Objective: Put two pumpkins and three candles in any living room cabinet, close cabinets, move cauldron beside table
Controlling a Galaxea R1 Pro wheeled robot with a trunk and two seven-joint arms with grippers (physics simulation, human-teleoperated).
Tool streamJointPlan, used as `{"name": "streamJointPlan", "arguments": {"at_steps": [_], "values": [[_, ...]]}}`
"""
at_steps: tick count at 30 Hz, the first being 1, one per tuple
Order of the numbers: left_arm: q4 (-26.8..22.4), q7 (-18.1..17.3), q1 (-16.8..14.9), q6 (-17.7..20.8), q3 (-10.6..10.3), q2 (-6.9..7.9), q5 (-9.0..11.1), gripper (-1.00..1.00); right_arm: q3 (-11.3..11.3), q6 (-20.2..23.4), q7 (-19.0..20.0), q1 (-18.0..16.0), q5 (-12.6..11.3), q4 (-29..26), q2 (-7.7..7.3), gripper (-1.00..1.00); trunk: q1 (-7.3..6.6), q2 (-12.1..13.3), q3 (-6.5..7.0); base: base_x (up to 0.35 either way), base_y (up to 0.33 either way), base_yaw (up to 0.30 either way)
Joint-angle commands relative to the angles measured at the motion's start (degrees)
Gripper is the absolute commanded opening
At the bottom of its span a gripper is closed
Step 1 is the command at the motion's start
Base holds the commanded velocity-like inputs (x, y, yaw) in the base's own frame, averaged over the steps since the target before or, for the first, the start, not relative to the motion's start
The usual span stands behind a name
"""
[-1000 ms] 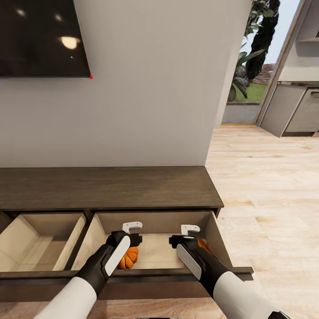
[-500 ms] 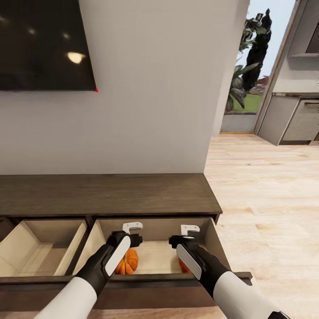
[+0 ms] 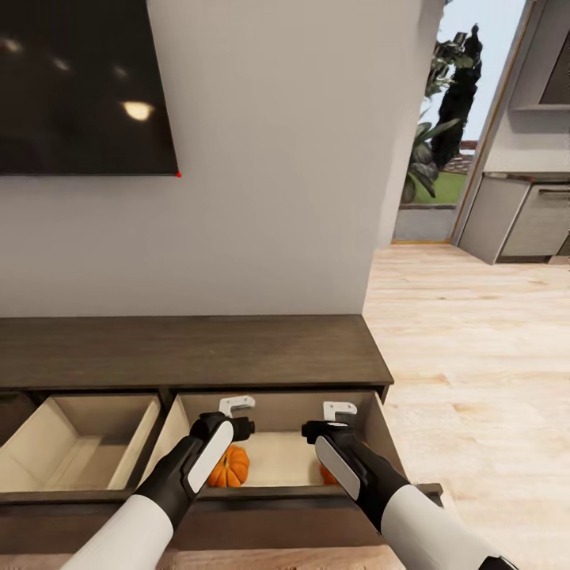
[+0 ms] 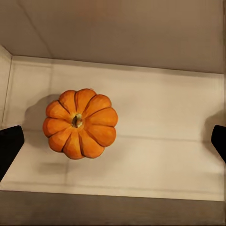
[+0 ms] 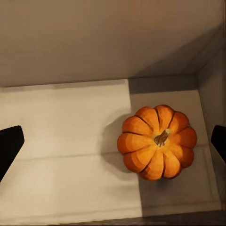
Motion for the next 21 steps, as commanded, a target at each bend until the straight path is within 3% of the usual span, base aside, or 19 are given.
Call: {"name": "streamJointPlan", "arguments": {"at_steps": [1,21], "values": [[-0.07,0.58,-0.04,0.07,-0.13,0.03,0.61,1.0,0.24,0.17,-0.46,-0.06,-0.39,-0.07,-0.04,1.0,-0.26,0.39,0.13,-0.251,0.0,0.0],[-0.07,0.67,-0.04,0.07,-0.13,-0.04,0.61,1.0,0.24,0.08,-0.4,-0.06,-0.39,-0.07,-0.04,1.0,-4.65,8.41,3.72,-0.024,0.0,0.0]]}}
